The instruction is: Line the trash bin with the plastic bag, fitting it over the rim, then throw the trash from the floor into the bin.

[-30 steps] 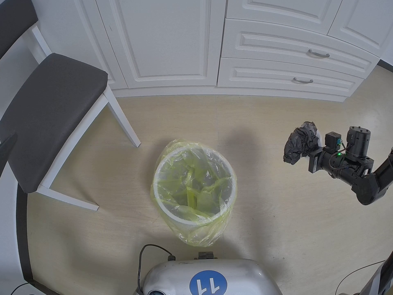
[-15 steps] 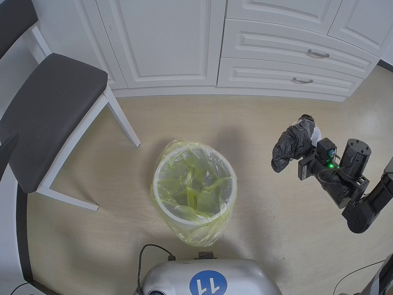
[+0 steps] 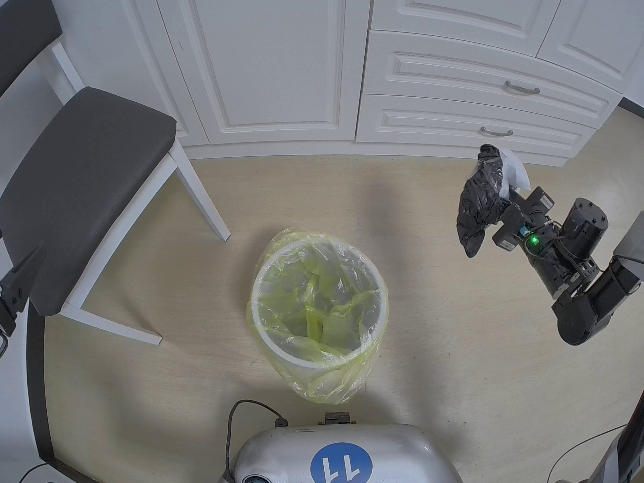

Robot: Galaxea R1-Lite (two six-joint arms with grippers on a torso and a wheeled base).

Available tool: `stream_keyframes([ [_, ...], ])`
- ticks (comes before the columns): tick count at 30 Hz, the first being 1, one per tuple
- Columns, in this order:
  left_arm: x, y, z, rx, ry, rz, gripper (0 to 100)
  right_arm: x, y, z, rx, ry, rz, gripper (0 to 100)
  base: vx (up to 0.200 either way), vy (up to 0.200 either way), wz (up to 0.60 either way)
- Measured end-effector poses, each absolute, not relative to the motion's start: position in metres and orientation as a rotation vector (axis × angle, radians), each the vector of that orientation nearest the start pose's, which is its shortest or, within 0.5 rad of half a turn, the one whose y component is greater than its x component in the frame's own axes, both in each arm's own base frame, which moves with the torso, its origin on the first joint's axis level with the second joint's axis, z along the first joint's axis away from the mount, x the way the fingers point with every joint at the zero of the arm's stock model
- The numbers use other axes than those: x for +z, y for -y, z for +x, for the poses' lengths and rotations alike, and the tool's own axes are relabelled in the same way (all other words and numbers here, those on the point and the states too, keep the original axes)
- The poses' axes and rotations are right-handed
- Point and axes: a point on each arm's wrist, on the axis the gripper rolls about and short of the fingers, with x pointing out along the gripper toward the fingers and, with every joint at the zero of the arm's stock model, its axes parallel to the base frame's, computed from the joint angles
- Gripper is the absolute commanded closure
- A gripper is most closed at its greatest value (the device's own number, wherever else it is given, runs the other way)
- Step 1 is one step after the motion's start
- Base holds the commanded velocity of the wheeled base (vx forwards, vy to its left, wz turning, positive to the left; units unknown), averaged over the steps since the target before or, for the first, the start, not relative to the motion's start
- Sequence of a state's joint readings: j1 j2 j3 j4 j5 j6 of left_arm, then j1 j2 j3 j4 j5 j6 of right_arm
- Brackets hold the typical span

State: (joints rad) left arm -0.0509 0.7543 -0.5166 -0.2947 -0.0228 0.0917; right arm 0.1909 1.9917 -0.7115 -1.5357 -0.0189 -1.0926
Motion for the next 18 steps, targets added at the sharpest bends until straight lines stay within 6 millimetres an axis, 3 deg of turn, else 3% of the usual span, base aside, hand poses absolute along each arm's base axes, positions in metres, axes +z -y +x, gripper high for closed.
stream_keyframes([
  [4, 0.234, 0.003, 0.076, -0.055, 0.021, 0.148, 0, 0.165, -0.07, 0.347, 0.073, 0.492, -1.299, 100, 0.0, 0.0, 0.0],
  [7, 0.224, 0.003, 0.079, -0.054, -0.017, 0.212, 0, 0.173, -0.09, 0.351, 0.12, 0.589, -1.414, 100, 0.0, 0.0, 0.0],
  [11, 0.208, 0.003, 0.082, -0.071, -0.062, 0.335, 0, 0.18, -0.14, 0.348, 0.206, 0.663, -1.448, 100, 0.0, 0.0, 0.0],
  [18, 0.188, 0.006, 0.086, -0.106, -0.089, 0.456, 0, 0.185, -0.227, 0.322, 0.3, 0.71, -1.449, 100, 0.0, 0.0, 0.0],
])
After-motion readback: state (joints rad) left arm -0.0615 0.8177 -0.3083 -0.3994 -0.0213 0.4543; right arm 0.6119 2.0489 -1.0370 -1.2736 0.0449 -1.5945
